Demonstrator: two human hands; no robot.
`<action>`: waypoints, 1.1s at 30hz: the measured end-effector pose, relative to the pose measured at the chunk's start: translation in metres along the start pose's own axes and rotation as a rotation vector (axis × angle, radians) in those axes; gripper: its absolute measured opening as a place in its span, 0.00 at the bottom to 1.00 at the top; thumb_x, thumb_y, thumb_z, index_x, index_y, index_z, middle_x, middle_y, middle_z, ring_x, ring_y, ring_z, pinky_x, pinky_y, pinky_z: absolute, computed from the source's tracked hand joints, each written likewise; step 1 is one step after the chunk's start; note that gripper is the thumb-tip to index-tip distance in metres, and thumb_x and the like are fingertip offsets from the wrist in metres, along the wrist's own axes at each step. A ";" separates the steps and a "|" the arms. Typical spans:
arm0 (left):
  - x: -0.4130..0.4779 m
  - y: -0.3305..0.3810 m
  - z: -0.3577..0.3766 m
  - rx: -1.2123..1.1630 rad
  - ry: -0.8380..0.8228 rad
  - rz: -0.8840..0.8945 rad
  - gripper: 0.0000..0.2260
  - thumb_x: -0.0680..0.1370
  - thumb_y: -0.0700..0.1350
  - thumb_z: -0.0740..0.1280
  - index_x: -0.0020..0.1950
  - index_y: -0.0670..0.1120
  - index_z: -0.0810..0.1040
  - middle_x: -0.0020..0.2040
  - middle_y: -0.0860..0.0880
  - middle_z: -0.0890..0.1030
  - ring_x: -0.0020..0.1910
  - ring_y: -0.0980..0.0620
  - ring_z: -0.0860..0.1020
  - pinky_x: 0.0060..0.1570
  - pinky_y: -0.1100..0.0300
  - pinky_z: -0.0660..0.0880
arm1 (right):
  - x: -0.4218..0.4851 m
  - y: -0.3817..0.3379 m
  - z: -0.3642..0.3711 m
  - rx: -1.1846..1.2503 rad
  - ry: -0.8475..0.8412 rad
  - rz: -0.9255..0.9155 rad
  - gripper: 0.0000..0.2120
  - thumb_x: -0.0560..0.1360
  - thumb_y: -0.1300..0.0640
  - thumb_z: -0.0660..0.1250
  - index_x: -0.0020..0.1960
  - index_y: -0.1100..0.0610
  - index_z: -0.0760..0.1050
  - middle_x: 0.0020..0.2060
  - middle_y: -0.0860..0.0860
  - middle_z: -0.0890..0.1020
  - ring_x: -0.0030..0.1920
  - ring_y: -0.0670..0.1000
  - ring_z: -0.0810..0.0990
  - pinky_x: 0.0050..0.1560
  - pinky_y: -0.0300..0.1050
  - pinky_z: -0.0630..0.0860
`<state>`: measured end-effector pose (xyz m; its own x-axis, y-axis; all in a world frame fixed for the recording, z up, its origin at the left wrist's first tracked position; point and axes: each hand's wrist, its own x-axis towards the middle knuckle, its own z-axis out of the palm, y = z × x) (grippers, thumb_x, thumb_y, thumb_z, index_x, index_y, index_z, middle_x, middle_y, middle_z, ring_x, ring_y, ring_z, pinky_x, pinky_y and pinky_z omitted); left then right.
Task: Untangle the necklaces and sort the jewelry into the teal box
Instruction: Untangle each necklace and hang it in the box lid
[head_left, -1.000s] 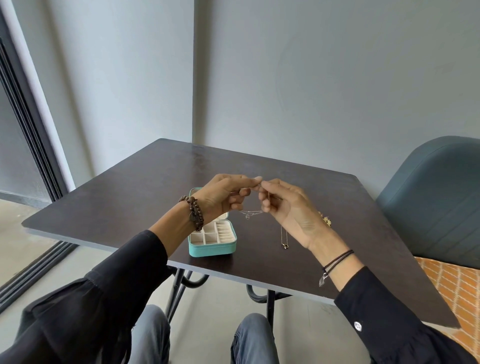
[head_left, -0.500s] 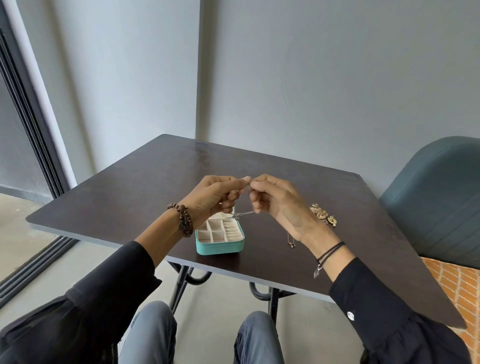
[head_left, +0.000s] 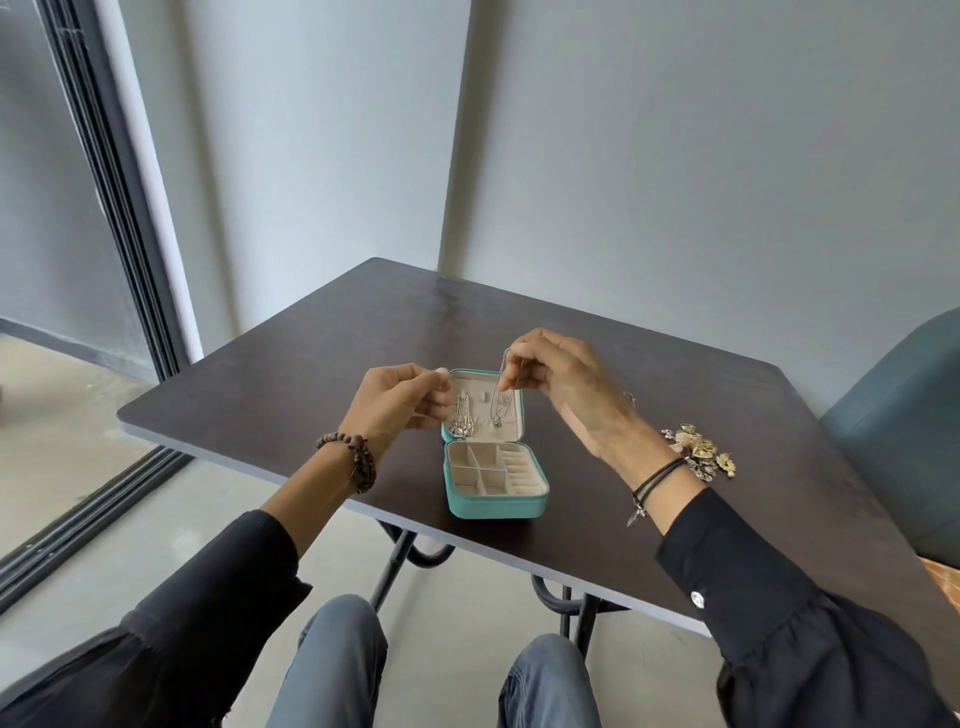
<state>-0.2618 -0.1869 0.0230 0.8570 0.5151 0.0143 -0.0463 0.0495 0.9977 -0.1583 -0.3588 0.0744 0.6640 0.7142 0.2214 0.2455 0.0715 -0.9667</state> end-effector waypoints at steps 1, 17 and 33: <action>0.002 -0.007 -0.003 0.022 0.045 -0.014 0.12 0.80 0.44 0.68 0.49 0.35 0.81 0.40 0.43 0.83 0.34 0.52 0.80 0.35 0.64 0.79 | 0.003 0.001 0.001 -0.001 0.006 0.002 0.09 0.79 0.61 0.63 0.42 0.60 0.77 0.36 0.56 0.82 0.41 0.56 0.81 0.54 0.54 0.75; 0.028 -0.056 0.012 0.397 0.192 0.057 0.11 0.80 0.62 0.59 0.49 0.59 0.78 0.38 0.52 0.85 0.29 0.55 0.82 0.46 0.47 0.82 | 0.023 0.022 0.004 -0.048 0.021 0.054 0.09 0.80 0.62 0.62 0.43 0.62 0.77 0.35 0.56 0.82 0.42 0.57 0.80 0.53 0.53 0.76; 0.028 -0.060 0.005 0.110 0.050 0.137 0.16 0.74 0.63 0.69 0.53 0.53 0.83 0.49 0.54 0.86 0.29 0.48 0.77 0.37 0.52 0.76 | 0.019 0.028 0.002 -0.298 -0.060 0.058 0.11 0.81 0.60 0.64 0.46 0.67 0.79 0.40 0.58 0.85 0.43 0.54 0.85 0.52 0.45 0.80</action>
<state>-0.2327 -0.1794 -0.0363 0.8201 0.5523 0.1495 -0.1018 -0.1164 0.9880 -0.1404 -0.3420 0.0510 0.6425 0.7514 0.1504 0.4103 -0.1716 -0.8957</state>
